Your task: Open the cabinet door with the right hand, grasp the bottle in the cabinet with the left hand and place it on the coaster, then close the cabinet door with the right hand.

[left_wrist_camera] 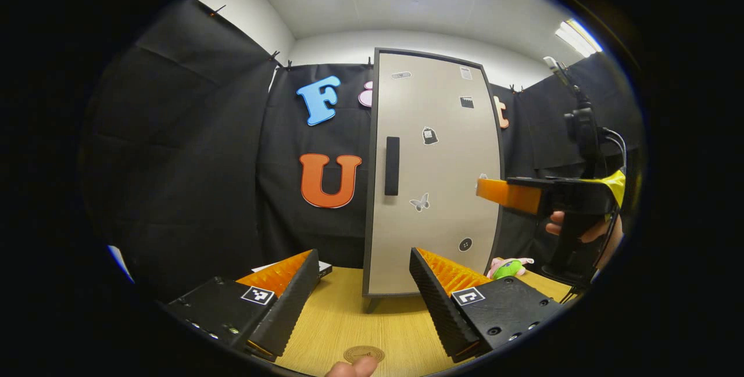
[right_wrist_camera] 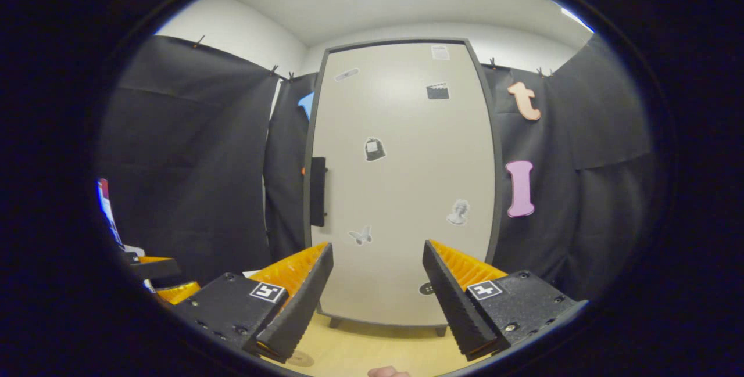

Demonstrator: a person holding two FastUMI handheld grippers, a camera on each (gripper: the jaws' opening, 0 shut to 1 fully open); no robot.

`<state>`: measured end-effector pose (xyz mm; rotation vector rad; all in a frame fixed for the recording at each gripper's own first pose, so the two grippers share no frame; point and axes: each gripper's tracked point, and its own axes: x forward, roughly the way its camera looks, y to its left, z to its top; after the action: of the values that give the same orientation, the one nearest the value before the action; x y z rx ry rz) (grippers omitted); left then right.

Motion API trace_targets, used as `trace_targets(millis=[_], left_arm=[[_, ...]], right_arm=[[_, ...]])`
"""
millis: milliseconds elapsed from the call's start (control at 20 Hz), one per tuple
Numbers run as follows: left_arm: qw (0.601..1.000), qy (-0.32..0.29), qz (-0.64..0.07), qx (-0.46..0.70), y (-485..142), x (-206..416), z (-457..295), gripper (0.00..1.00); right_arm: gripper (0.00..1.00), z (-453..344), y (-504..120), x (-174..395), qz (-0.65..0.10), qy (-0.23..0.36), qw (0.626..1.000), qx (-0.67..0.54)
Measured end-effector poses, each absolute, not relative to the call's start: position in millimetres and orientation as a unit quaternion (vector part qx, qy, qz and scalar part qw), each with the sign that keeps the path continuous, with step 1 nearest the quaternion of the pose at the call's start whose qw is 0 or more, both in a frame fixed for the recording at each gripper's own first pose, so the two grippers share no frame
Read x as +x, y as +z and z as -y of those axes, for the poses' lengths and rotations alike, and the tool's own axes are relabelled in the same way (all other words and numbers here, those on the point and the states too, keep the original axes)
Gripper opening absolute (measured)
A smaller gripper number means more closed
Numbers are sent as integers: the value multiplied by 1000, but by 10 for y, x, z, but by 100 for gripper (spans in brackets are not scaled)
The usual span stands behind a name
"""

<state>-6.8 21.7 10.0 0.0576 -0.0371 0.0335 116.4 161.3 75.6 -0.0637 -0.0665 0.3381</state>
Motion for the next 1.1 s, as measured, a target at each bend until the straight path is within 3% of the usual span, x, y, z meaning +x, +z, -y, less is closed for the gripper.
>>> trace_targets(millis=[350,450,550,600,750,950,1050,1100], left_arm=[[999,25,17,34,94,-149,-309,95],[999,24,15,30,87,-169,-311,95],[999,25,15,28,77,-184,-324,95],[999,25,15,28,76,-193,-337,95],[999,26,12,26,72,-195,-340,95],[999,38,12,25,96,-213,-447,95],[999,43,9,23,39,-153,-553,95],[999,45,7,23,32,-150,-571,95]], right_arm=[[95,-2265,881,1685,30,203,978,-41],[99,-2433,876,1837,25,208,977,-38],[94,-2600,854,2002,17,213,976,-40],[99,-2672,833,2091,11,212,976,-42],[98,-2878,736,2342,-16,211,976,-47],[86,-3013,694,2562,-28,205,978,-42],[87,-3051,743,2645,-18,198,979,-44],[79,-3080,753,2676,-16,196,979,-48]])
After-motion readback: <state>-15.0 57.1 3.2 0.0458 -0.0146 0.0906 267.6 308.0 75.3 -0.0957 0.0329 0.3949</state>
